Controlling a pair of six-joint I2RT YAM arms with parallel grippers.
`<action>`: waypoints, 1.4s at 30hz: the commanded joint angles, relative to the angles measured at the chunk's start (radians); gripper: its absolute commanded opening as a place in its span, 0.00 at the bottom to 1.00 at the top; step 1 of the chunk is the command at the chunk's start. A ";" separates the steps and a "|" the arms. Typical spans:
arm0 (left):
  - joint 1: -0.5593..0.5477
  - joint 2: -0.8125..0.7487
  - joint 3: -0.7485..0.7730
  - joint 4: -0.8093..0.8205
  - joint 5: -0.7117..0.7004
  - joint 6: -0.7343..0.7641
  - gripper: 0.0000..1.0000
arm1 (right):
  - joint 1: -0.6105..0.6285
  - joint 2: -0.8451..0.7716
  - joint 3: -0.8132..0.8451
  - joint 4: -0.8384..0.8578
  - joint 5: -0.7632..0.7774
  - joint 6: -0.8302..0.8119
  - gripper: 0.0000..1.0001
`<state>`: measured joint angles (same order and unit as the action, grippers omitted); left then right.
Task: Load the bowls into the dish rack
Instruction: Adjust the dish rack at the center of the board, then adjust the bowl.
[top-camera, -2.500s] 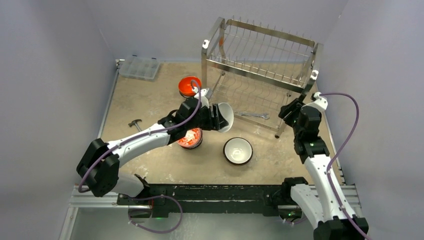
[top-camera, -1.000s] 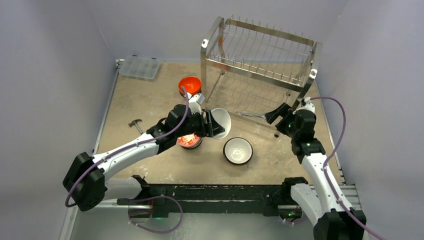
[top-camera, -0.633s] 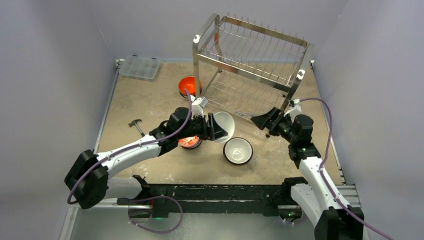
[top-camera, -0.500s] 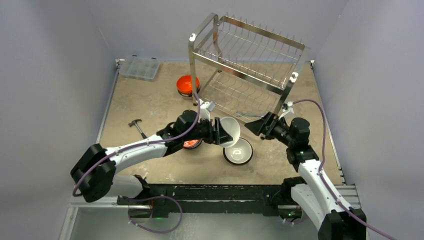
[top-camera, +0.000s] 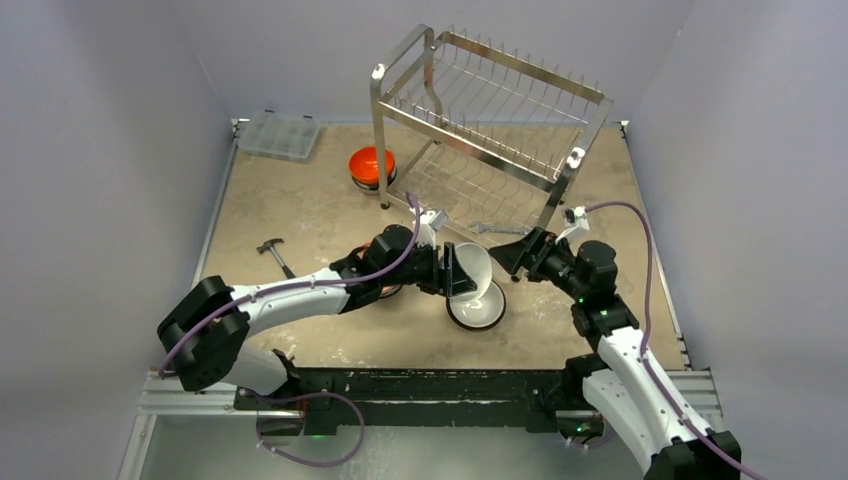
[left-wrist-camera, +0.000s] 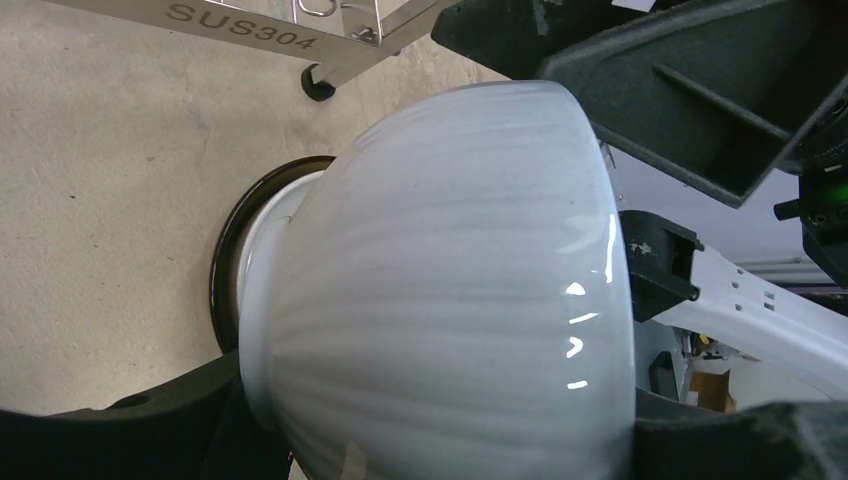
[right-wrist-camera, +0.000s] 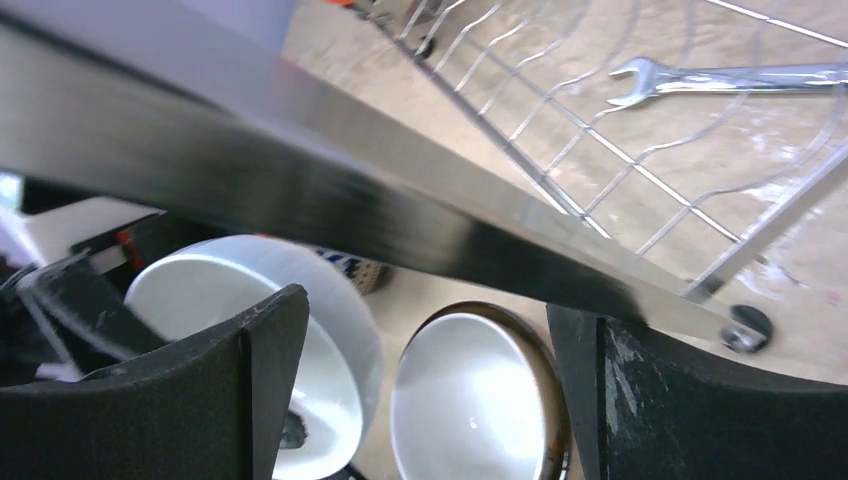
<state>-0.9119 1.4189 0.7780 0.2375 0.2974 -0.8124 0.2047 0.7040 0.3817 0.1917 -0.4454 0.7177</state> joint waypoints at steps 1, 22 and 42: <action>-0.001 -0.061 0.034 0.084 -0.013 -0.006 0.29 | 0.002 -0.007 0.051 -0.040 0.307 0.016 0.91; 0.017 -0.153 0.003 -0.026 -0.097 0.034 0.29 | -0.151 0.173 0.273 -0.116 0.052 -0.177 0.99; -0.010 -0.048 0.042 0.108 0.035 0.011 0.29 | -0.047 -0.052 -0.017 0.191 -0.376 0.007 0.91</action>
<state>-0.9062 1.3678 0.7723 0.2283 0.2913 -0.7944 0.0994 0.6373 0.3481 0.2504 -0.7689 0.7025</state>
